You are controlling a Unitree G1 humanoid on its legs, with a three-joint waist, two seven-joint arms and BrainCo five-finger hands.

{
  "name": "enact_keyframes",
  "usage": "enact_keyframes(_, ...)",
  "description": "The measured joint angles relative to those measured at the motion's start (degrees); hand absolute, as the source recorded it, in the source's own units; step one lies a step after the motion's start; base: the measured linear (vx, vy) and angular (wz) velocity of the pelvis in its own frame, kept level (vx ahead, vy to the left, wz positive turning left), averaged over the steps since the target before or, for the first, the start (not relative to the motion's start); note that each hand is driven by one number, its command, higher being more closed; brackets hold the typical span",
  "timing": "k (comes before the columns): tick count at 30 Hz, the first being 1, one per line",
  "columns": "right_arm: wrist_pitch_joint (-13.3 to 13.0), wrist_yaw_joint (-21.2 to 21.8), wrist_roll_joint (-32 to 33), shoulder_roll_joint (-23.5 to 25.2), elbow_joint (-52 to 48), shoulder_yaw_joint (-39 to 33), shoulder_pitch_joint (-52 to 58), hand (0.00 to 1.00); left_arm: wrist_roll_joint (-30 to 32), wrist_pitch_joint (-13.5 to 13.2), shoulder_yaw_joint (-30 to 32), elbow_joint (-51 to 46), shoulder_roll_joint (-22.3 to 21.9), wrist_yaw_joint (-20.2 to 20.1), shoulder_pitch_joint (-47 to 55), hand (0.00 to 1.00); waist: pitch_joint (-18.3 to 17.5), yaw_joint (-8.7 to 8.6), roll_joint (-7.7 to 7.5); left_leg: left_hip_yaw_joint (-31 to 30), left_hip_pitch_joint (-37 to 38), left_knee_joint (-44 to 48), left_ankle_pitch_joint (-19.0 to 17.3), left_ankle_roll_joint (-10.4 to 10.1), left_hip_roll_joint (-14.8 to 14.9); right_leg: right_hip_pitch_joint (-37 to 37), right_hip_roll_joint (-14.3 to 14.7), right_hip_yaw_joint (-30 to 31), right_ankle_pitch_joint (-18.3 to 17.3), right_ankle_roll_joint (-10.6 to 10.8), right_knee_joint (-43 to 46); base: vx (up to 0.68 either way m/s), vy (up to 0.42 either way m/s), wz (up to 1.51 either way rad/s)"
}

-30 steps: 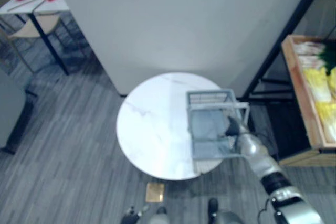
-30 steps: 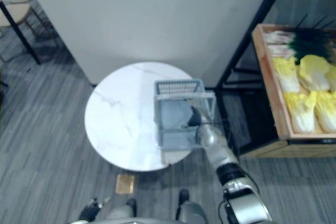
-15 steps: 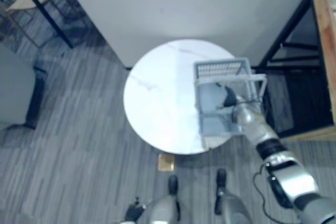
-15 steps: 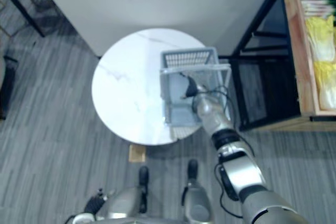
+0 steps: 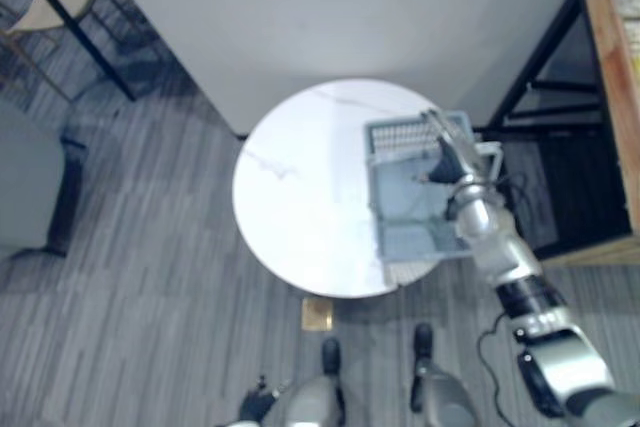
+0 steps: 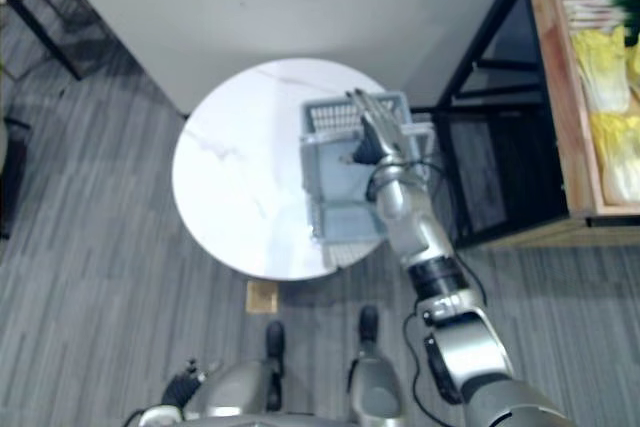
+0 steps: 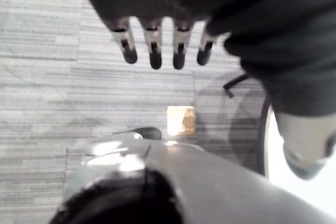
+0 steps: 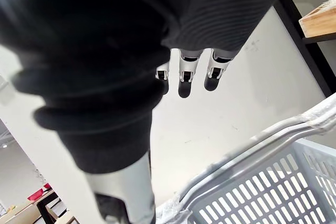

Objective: Pick vegetable in the basket

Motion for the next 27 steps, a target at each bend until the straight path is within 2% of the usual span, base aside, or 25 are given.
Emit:
enact_keyframes(8, -0.18, -0.02, 0.58, -0.04, 0.75, 0.15, -0.07, 0.0, -0.05, -0.03, -0.05, -0.01, 0.09, -0.13, -0.03, 0.0, 0.09, 0.1, -0.26, 0.53, -0.38, 0.08, 0.02, 0.04, 0.23, -0.46, 0.32, 0.52, 0.31, -0.31, -0.51, -0.03, -0.014, -0.04)
enact_keyframes(11, -0.17, 0.05, 0.55, -0.71, 8.02, 0.24, -5.2, 0.0, -0.14, -0.05, -0.2, 0.01, 0.41, -0.2, -0.19, 0.0, 0.32, 0.15, -0.32, 1.15, -2.03, 0.19, 0.44, 0.08, 0.13, -2.34, 0.3, 1.19, 1.29, -0.44, -0.59, -0.02, -0.01, -0.09)
enact_keyframes(17, 0.1, 0.21, 0.48, -7.58, 25.06, 0.3, -18.27, 0.0, -2.3, -0.95, -0.89, 0.02, 0.58, -0.14, -2.56, 0.0, 3.89, 0.87, 0.8, -0.56, -5.86, 0.24, 1.91, 0.23, -0.29, -5.28, -0.06, -0.15, 2.28, -0.81, -0.49, -0.04, -0.004, 0.16)
enact_keyframes(18, 0.13, -0.05, 0.44, -9.25, 28.49, 0.41, -21.24, 1.0, -2.38, -1.31, -1.49, -0.01, 0.58, -0.14, -3.14, 0.0, 4.56, 0.95, 1.51, -1.39, -7.15, 0.23, 2.49, 0.32, -0.45, -6.25, -0.06, -0.64, 2.5, -0.79, -0.46, -0.04, -0.006, 0.24)
enact_keyframes(23, 0.1, -0.22, 0.31, -16.2, 37.23, 1.59, -31.05, 1.0, -4.58, -2.19, -5.39, -0.44, 0.77, -0.05, -4.25, 0.0, 7.07, 1.66, 4.72, -3.25, -10.37, -0.03, 3.78, 0.23, -0.8, -8.58, -0.16, -2.09, 2.92, -0.96, -0.45, -0.03, 0.003, 0.19)
enact_keyframes(27, 0.12, -0.65, -0.18, -18.3, 38.37, 2.32, -32.69, 1.0, -4.6, -2.12, -7.56, -0.32, 1.25, -0.16, -4.37, 0.0, 7.26, 1.67, 5.1, -3.69, -11.11, -1.15, 4.7, 0.2, -0.65, -9.64, 0.01, -2.47, 2.99, -1.05, -0.47, 0.01, 0.002, 0.07)
